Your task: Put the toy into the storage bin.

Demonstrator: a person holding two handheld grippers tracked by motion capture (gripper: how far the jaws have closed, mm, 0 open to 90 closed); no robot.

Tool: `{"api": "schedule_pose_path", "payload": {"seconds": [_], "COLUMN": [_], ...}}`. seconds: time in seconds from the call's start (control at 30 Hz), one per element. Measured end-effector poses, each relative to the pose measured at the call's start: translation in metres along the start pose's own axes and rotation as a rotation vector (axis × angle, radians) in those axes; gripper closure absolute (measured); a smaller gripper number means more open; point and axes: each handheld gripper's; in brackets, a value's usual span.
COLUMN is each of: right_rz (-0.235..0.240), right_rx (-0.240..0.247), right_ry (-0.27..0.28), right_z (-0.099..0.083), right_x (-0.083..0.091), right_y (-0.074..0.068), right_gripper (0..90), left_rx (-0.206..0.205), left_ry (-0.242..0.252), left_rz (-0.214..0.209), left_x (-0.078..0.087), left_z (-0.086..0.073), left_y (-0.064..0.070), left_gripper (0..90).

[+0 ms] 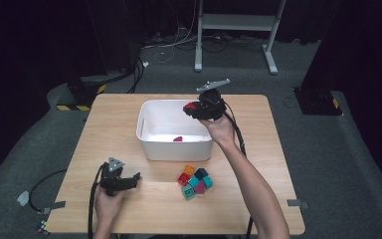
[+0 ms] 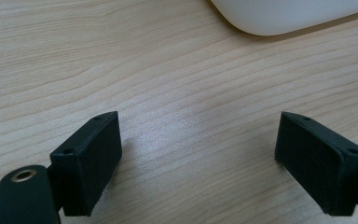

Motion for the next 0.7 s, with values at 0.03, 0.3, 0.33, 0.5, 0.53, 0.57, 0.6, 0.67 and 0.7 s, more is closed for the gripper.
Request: {"api": "schedule_pose_path", "payload": {"seconds": [0.03, 0.3, 0.33, 0.5, 0.53, 0.57, 0.6, 0.67, 0.7], "right_rz": [-0.002, -0.037, -0.040, -0.045, -0.043, -0.041, -0.049, -0.048, -0.050], "right_rx": [-0.002, -0.017, -0.019, -0.025, -0.030, -0.031, -0.031, -0.026, -0.023], "right_ry": [-0.004, -0.032, -0.036, -0.063, -0.070, -0.079, -0.084, -0.085, -0.082], "right_z": [0.000, -0.002, -0.003, -0.004, -0.005, -0.005, -0.005, -0.007, -0.007], "right_x": [-0.002, -0.012, -0.013, -0.018, -0.020, -0.021, -0.022, -0.022, -0.021], "right_y": [0.001, 0.005, 0.006, 0.007, 0.008, 0.008, 0.008, 0.008, 0.007], "right_gripper": [58.9, 58.7, 58.7, 57.5, 55.1, 52.5, 50.4, 48.6, 48.1], "left_rx": [0.000, 0.002, 0.003, 0.005, 0.005, 0.005, 0.005, 0.005, 0.005], "left_ry": [0.000, 0.002, 0.002, 0.004, 0.005, 0.005, 0.005, 0.005, 0.005], "left_rz": [0.000, 0.000, 0.000, 0.000, 0.000, 0.000, 0.000, 0.000, 0.001], "left_x": [0.000, 0.000, 0.000, 0.000, 0.000, 0.000, 0.000, 0.000, 0.000], "left_z": [0.000, 0.000, 0.000, 0.000, 0.000, 0.000, 0.000, 0.000, 0.000], "left_y": [0.000, 0.000, 0.000, 0.000, 0.000, 0.001, 0.001, 0.001, 0.001], "left_gripper": [14.6, 14.6, 14.6, 14.6, 14.6, 14.6, 14.6, 14.7, 14.7]}}
Point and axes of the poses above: each handheld gripper's, and its own axes: x roughly backward along the jaws, z roughly out of its top, y roughly to its right, and after that the axes turned 7 degrees about -y, right-handed
